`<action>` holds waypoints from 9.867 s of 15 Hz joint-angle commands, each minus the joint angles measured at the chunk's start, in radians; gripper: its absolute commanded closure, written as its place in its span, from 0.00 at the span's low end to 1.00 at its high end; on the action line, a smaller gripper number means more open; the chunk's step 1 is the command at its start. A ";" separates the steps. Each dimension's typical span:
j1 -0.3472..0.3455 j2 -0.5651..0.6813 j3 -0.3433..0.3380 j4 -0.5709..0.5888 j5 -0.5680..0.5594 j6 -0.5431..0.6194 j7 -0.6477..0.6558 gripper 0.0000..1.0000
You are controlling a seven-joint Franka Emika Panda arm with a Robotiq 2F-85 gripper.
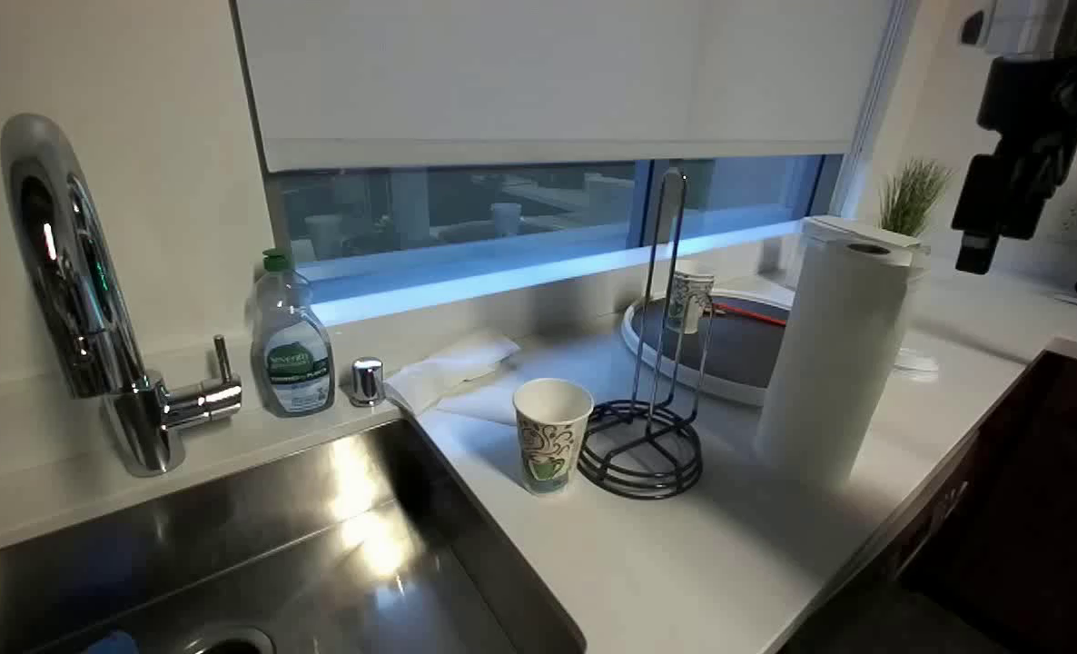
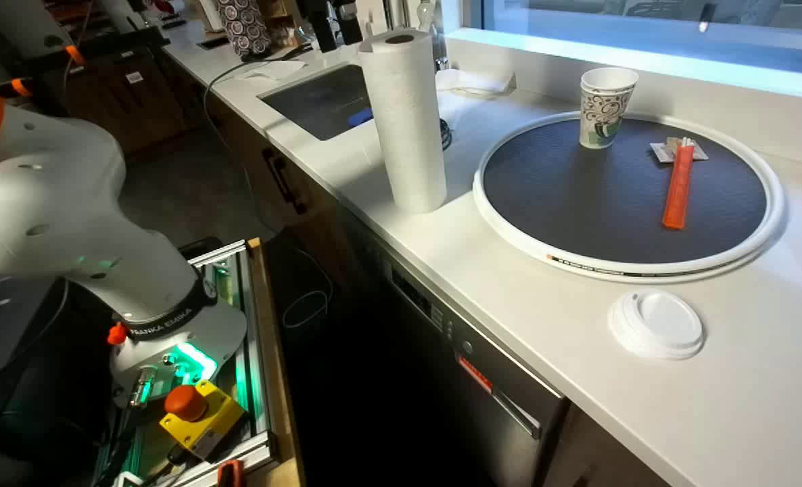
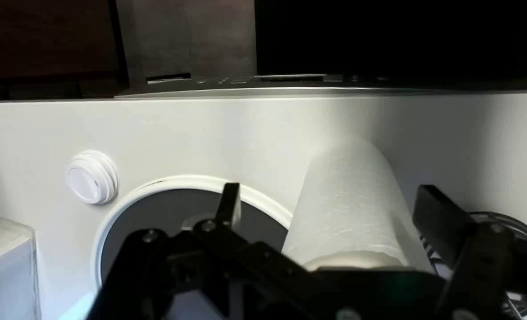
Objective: Put the paper towel roll on the silver holder.
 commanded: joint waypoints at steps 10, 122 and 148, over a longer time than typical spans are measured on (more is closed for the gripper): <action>-0.013 0.018 -0.039 0.024 0.023 0.041 0.128 0.00; 0.078 0.315 0.060 0.650 0.192 -0.100 0.266 0.96; 0.094 0.455 0.055 0.587 0.176 -0.093 0.211 0.96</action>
